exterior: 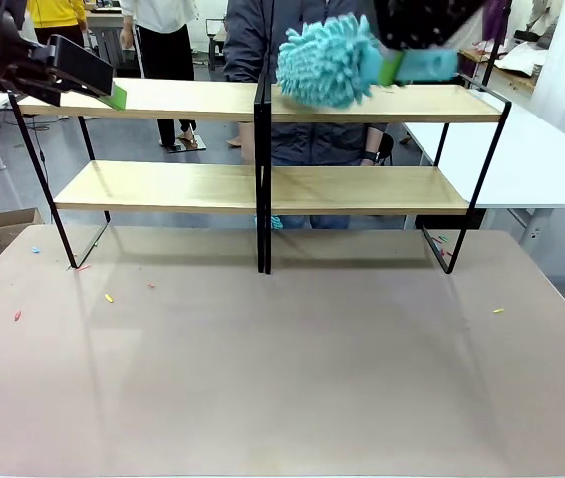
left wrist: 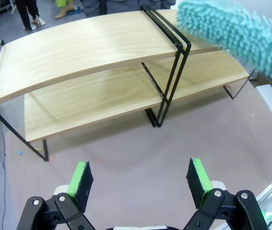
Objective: Clean the shelves.
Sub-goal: Clean another randomly selected level of the Shelf with the Duster.
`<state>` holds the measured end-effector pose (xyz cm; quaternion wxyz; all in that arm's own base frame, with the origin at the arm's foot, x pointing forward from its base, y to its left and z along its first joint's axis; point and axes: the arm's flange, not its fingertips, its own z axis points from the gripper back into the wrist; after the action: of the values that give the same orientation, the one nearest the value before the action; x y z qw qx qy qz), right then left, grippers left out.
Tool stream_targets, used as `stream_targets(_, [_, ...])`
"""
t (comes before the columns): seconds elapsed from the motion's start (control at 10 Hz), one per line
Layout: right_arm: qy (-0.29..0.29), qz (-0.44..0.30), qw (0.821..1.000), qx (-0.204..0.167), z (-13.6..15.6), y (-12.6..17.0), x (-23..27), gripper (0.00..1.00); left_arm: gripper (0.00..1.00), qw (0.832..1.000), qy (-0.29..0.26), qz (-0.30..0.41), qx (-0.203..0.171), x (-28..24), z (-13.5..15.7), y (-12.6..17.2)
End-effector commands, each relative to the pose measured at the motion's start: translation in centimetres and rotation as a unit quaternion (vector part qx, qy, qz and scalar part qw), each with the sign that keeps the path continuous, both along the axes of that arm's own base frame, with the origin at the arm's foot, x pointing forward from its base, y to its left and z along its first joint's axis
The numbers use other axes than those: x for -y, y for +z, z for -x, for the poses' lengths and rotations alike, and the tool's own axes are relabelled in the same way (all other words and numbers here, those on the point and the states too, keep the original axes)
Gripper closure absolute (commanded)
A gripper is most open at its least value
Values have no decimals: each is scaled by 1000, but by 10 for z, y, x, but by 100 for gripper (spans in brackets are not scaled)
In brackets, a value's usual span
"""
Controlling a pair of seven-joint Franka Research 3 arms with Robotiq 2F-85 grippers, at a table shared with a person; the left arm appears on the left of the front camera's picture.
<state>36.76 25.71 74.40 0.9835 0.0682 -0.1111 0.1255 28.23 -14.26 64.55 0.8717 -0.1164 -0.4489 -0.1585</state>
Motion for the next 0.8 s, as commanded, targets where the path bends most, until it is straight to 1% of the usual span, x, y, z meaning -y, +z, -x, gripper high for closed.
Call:
stream_targets(0.0, [1,-39,999,25,2,13,-7,88,0,1000,-2,4,4,-1,0,0])
stream_targets(0.1, [4,-46,999,27,-3,13,-5,88,0,1000,-2,4,4,-1,0,0])
stream_targets(0.3, [-22,-54,997,45,-17,8,-8,88,0,1000,-2,4,4,-1,0,0])
stream_targets(0.4, [-24,-58,997,46,-26,3,-12,88,0,1000,-2,4,4,-1,0,0])
stream_targets(0.5, [-25,-59,997,39,-36,-3,-17,88,0,1000,-2,4,4,-1,0,0])
stream_targets(0.6, [-26,-60,998,19,-48,-11,-19,88,0,1000,-2,4,4,-1,0,0])
stream_targets(0.7, [-37,-59,998,9,-57,-17,-19,88,0,1000,-2,4,4,-1,0,0])
